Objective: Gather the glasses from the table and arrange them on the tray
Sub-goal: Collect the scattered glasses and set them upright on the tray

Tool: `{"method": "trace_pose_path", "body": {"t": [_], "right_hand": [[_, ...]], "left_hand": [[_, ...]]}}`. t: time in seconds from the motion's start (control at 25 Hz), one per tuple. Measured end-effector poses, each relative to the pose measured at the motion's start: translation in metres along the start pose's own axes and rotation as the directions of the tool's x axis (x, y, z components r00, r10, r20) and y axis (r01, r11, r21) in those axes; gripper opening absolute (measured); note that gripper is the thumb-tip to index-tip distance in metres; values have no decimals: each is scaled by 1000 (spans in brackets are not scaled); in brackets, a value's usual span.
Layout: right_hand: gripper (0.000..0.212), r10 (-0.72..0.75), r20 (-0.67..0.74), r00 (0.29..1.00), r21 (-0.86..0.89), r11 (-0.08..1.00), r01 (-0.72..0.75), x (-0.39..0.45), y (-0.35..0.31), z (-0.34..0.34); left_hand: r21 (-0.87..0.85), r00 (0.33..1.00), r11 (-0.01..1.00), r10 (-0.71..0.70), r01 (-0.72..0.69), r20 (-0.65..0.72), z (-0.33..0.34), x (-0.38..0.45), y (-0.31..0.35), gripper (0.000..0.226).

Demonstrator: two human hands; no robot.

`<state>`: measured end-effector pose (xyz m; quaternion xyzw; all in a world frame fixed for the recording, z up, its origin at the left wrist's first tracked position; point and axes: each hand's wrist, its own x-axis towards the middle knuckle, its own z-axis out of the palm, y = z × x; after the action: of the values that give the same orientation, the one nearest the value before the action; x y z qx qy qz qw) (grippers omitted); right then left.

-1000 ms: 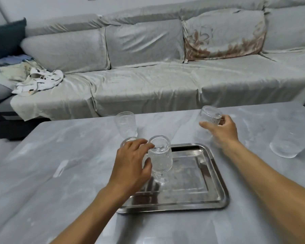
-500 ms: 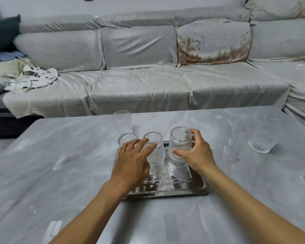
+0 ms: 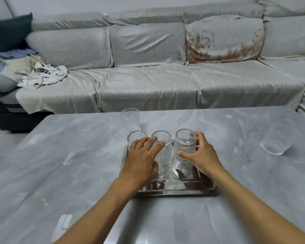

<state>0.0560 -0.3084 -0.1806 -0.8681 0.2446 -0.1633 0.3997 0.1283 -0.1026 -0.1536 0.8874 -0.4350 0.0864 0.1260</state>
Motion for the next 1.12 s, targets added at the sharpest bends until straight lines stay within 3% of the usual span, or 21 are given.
{"method": "trace_pose_path", "body": {"t": [0.08, 0.2, 0.28, 0.36, 0.44, 0.52, 0.68, 0.76, 0.84, 0.92, 1.0, 1.08, 1.12], "right_hand": [[98, 2, 16, 1000, 23, 1000, -3, -9, -4, -1], [84, -114, -220, 969, 86, 987, 136, -35, -18, -1], [57, -232, -307, 923, 115, 954, 277, -54, -31, 3], [40, -300, -268, 916, 141, 928, 345, -69, -42, 8], [34, -340, -205, 918, 140, 918, 372, -76, -45, 16], [31, -329, -182, 927, 163, 919, 359, -76, -42, 19], [21, -240, -235, 942, 295, 906, 305, -71, -49, 10], [15, -170, -225, 959, 513, 816, 265, -71, -70, 2], [14, -22, -45, 999, 786, 617, 49, -71, -99, -6], [46, 51, 319, 946, 868, 385, -314, -64, -123, -11], [63, 58, 540, 839, 805, 253, -536, -65, -141, -14], [56, 31, 538, 843, 812, 251, -527, -72, -142, -7], [53, 35, 484, 875, 834, 284, -473, -76, -138, -1]], "left_hand": [[-193, 997, 980, -65, 56, -42, -7, 1, -1, 51], [-407, 923, 880, -341, 246, -180, -25, 33, -26, 41], [-311, 836, 824, -532, 474, -134, -37, 66, -59, 49], [-109, 783, 776, -617, 622, 77, -38, 92, -87, 58], [-38, 755, 767, -621, 641, 211, -30, 106, -107, 47], [-99, 783, 780, -599, 618, 164, -21, 113, -117, 26], [-239, 810, 807, -575, 540, -112, -33, 97, -115, 21], [-369, 805, 836, -519, 406, -287, -55, 71, -105, 19], [-430, 795, 877, -413, 215, -444, -80, 37, -82, 19], [-294, 793, 955, -206, 36, -573, -92, -1, -52, 18], [-92, 812, 983, 75, -157, -579, -93, -35, -23, 16], [22, 825, 950, 283, -313, -489, -89, -62, -13, 12], [2, 838, 940, 305, -341, -453, -88, -71, -17, 10]]}}
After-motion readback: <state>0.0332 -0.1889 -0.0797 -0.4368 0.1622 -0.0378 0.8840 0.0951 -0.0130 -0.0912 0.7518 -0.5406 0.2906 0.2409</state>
